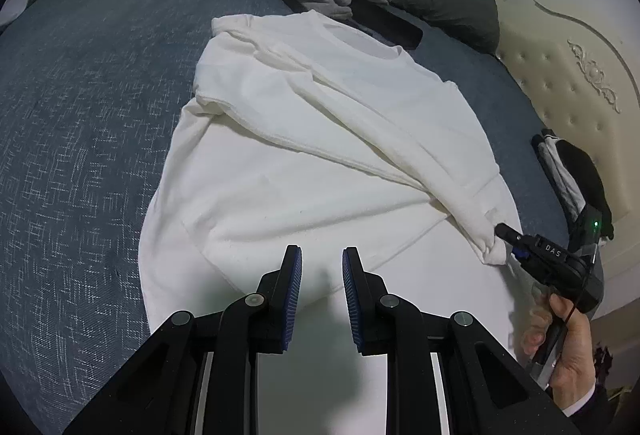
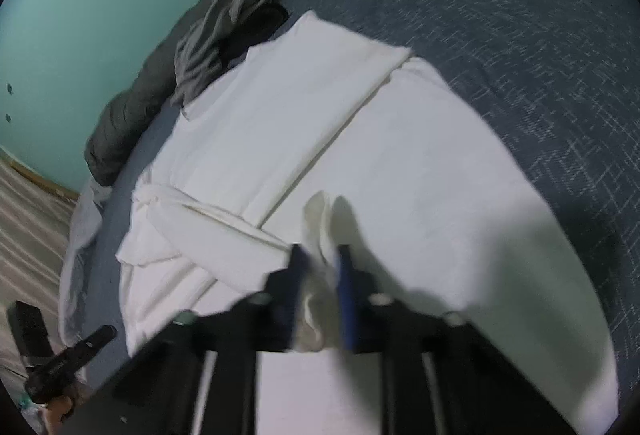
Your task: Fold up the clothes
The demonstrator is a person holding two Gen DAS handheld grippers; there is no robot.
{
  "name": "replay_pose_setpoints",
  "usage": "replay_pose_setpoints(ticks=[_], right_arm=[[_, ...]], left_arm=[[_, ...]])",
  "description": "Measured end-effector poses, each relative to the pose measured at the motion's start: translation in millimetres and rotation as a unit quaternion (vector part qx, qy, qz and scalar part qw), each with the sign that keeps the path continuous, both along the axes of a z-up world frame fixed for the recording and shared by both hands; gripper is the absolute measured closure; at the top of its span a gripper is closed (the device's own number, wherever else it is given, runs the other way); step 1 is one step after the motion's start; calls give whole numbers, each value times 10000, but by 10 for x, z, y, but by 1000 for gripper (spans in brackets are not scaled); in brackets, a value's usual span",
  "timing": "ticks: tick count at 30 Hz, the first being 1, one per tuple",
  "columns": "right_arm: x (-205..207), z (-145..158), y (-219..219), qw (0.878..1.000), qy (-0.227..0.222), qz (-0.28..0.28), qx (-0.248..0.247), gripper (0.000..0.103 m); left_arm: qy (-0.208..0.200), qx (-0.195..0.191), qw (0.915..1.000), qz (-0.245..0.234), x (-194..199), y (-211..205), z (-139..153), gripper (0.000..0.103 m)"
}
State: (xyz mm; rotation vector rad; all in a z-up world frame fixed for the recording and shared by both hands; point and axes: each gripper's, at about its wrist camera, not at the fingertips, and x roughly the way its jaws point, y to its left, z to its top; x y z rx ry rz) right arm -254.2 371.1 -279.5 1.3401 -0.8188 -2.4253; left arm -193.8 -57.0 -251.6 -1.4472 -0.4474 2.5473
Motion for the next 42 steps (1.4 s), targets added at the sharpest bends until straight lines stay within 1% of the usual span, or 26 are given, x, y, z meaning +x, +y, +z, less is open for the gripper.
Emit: replay_pose_setpoints(ticks=[2, 5, 6, 7, 9, 10, 11, 13, 14, 15, 16, 17, 18, 20, 24, 25, 26, 27, 28, 29, 30, 32, 37, 40, 42], right_arm=[[53, 101, 71, 9996, 203, -130, -150, 98], [135, 290, 196, 9978, 546, -326, -173, 98], [157, 340, 235, 9971, 630, -393, -174, 99], [166, 342, 269, 9970, 618, -434, -175, 99], [141, 232, 330, 9977, 410, -505, -189, 99], [113, 129, 360, 9978, 204, -575, -247, 99], [89, 31, 387, 9975, 10, -640, -313, 96], [68, -70, 417, 9959, -199, -735, -488, 95], [69, -59, 407, 9960, -180, -706, -525, 91], [71, -49, 397, 9960, -161, -677, -562, 83], [73, -38, 386, 9960, -142, -648, -599, 66], [75, -27, 376, 9960, -122, -619, -636, 60], [77, -15, 361, 9961, -108, -578, -652, 60], [63, -10, 289, 9979, -168, -388, -496, 60], [26, -124, 84, 9990, -348, -14, -292, 60], [21, -129, 53, 9993, -312, 22, -186, 63], [16, -133, 20, 9996, -270, 73, -63, 73], [3, -144, -7, 9996, -267, 133, -4, 79], [-1, -157, -15, 9995, -273, 160, -66, 91], [5, -155, -8, 9994, -266, 170, -127, 98], [14, -148, -2, 9994, -248, 176, -173, 98], [71, -52, 19, 9997, -65, 154, -149, 100], [248, 331, 160, 9985, 452, 91, -297, 100], [341, 478, 207, 9975, 657, 115, -245, 100], [358, 423, 252, 9978, 574, 59, -330, 100]], left_arm=[[20, -12, 10000, 16, -1, -20, 28, 80], [46, -22, 10000, 38, 9, -55, 62, 80], [51, -27, 10000, 42, 11, -63, 70, 80], [48, -37, 10000, 43, 11, -68, 70, 80], [39, -51, 10000, 42, 12, -69, 68, 80], [39, -47, 10000, 41, 10, -62, 69, 80], [38, -43, 10000, 41, 8, -55, 69, 80], [38, -34, 10000, 40, 3, -42, 69, 80], [38, -30, 10000, 39, 1, -35, 69, 80], [39, -26, 10000, 32, -4, -26, 69, 80], [41, -22, 10000, 20, -11, -17, 67, 80], [41, -19, 10000, 12, -16, -7, 64, 80], [39, -18, 10000, 8, -20, 3, 60, 80], [32, -12, 10000, 0, -28, 15, 48, 80], [22, -32, 10000, 18, -41, 8, 36, 80], [19, -37, 10000, 28, -42, 3, 35, 80], [16, -46, 10000, 37, -40, -4, 37, 80], [17, -54, 10000, 45, -36, -11, 43, 80], [20, -59, 10000, 52, -32, -19, 50, 80], [24, -63, 10000, 57, -29, -30, 60, 80], [30, -69, 10000, 56, -26, -41, 71, 80], [40, -102, 9999, 52, -28, -72, 95, 80], [36, -277, 9996, 88, -50, -206, 129, 80], [32, -597, 9981, 118, -124, -322, 126, 80], [-7, -814, 9965, 174, -228, -413, 109, 80]])
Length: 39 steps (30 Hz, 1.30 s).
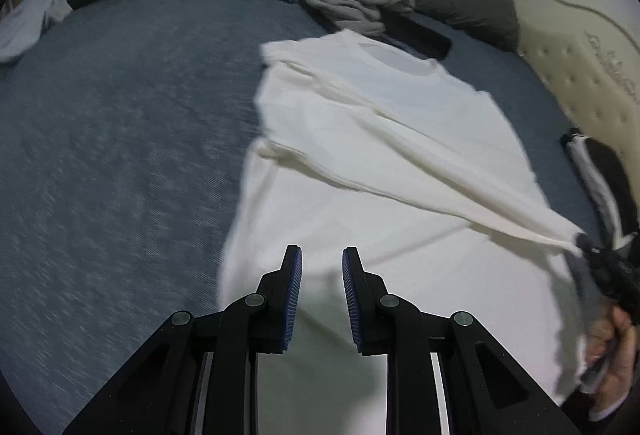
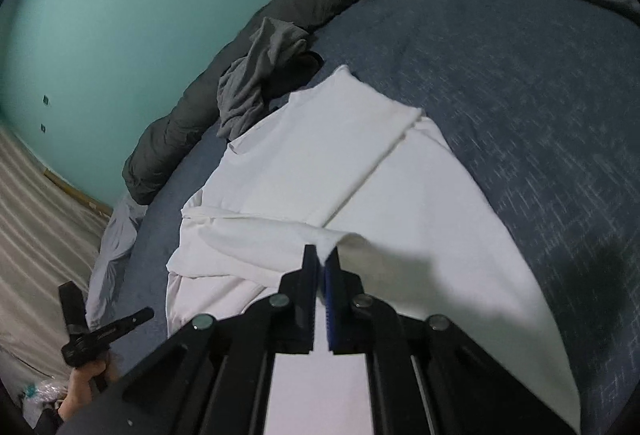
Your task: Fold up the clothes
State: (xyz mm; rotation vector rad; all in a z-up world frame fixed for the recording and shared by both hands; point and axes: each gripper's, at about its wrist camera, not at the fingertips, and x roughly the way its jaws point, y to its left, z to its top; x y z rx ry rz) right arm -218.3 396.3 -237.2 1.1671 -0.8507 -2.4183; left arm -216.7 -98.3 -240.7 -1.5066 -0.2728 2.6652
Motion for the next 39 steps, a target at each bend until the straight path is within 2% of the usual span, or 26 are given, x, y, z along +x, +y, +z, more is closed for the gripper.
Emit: replay_pose_setpoints(ticks=[4, 8, 14, 17, 20, 21, 22, 23, 26, 31, 35, 39], right_arm=[[-57, -182, 23, 9995, -256, -60, -186, 100], [-102, -170, 21, 9996, -197, -26, -182, 100], [-151, -201, 39, 9992, -229, -14, -317, 100], [-174, -206, 22, 9992, -227, 28, -319, 100], [-185, -211, -7, 9992, -226, 97, -303, 100], [-187, -211, -15, 9992, -226, 117, -297, 100], [-189, -209, -16, 9992, -223, 122, -299, 100], [-186, -198, -8, 9992, -213, 111, -315, 100], [-168, -153, 29, 9992, -169, 66, -364, 100], [-103, -53, 100, 9991, -118, -2, -406, 100], [-61, -59, 136, 9989, -255, -30, -389, 100], [5, -188, 239, 9981, -542, -223, -211, 100]], left_arm=[[-63, -488, 9988, 24, -238, -119, -50, 80], [-76, -937, 9956, -50, -521, -143, -137, 80], [-156, -1509, 9876, -407, -773, -2, -367, 80], [-49, -1699, 9849, -336, -832, -5, -416, 80], [-14, -1674, 9853, -347, -889, -10, -456, 81], [-30, -1714, 9843, -409, -903, 7, -475, 84], [-27, -1748, 9835, -470, -903, 26, -478, 96], [-14, -1780, 9827, -520, -895, 45, -472, 98], [152, -1888, 9802, -585, -833, 41, -382, 100], [283, -1651, 9844, -544, -730, -156, -206, 100], [177, -1411, 9886, -485, -714, -257, -252, 100], [36, -1054, 9940, -275, -759, -351, -371, 100]])
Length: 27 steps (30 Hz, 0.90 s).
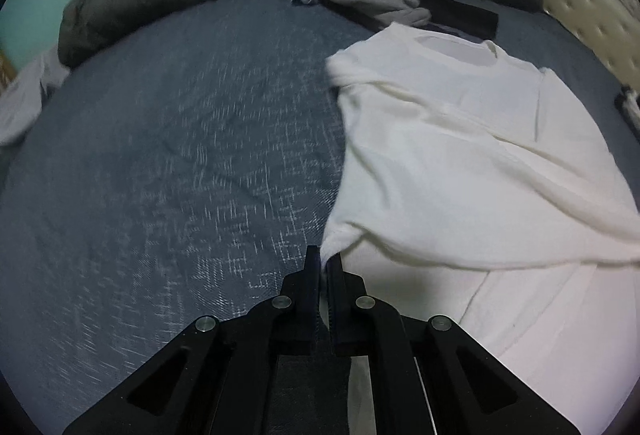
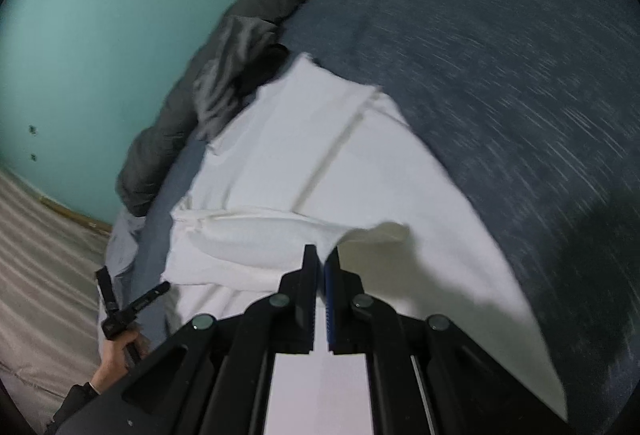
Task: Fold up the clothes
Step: 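Pinch the shirt side edge with the left tool while the right tool holds the hem fold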
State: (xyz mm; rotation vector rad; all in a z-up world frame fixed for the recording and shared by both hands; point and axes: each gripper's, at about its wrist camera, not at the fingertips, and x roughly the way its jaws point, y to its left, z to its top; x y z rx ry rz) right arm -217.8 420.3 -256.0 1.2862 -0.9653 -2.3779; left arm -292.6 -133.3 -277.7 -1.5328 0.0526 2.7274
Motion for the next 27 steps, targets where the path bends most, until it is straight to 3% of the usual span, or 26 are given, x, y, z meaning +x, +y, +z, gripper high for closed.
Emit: replay_pose_setpoints(ticks=[6, 9, 16, 21, 27], right_arm=[[50, -104, 90, 9998, -185, -89, 12, 100], [90, -6, 74, 9998, -22, -106, 139, 100], [83, 150, -71, 9988, 436, 183, -117, 100], [75, 590, -184, 9940, 1034, 346, 35, 100], [96, 1191, -125, 9883, 1453, 409, 220, 100]], left_arm=[[-52, 289, 9994, 175, -11, -63, -95, 100], [-54, 292, 9994, 168, 1, -64, -110, 100], [-80, 168, 9997, 165, -8, -22, -120, 100], [-126, 176, 9996, 165, -11, -32, -122, 100], [-127, 278, 9993, 198, -5, -63, -125, 100]])
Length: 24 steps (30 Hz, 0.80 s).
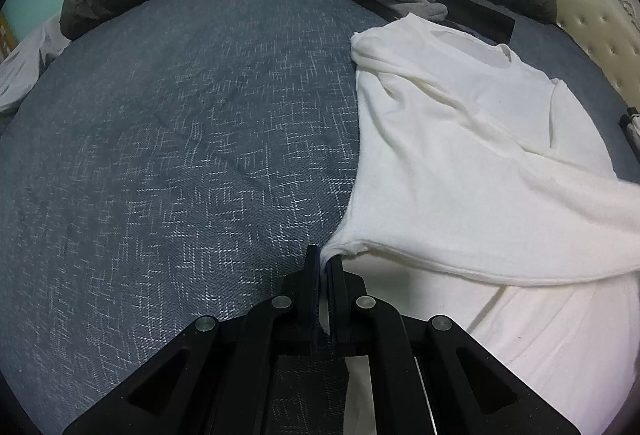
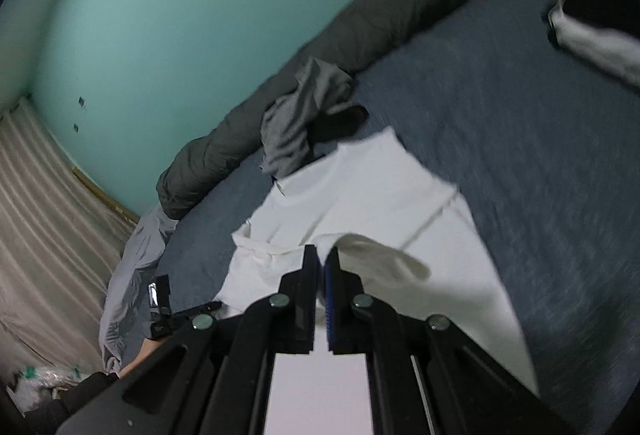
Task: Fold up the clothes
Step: 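Pinch the shirt side edge with the left tool while the right tool holds the hem fold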
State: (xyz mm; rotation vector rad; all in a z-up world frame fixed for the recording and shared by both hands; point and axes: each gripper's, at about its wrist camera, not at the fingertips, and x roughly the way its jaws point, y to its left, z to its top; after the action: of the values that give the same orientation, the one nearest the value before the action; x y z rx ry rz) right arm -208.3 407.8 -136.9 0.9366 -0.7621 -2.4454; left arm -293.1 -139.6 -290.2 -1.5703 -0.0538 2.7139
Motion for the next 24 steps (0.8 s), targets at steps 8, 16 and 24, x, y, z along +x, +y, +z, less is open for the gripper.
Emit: replay_pose_setpoints(ticks=[8, 16, 24], right_arm=[[132, -129, -48, 9969, -528, 220, 548, 100], [213, -946, -20, 9797, -1837, 381, 708, 100], [341, -1055, 115, 9629, -2332, 702, 1162, 99]], left_arm=[[44, 201, 9997, 104, 5, -58, -35, 99], [29, 239, 9997, 69, -4, -69, -32, 99], [26, 286, 9995, 98, 1, -73, -43, 99]])
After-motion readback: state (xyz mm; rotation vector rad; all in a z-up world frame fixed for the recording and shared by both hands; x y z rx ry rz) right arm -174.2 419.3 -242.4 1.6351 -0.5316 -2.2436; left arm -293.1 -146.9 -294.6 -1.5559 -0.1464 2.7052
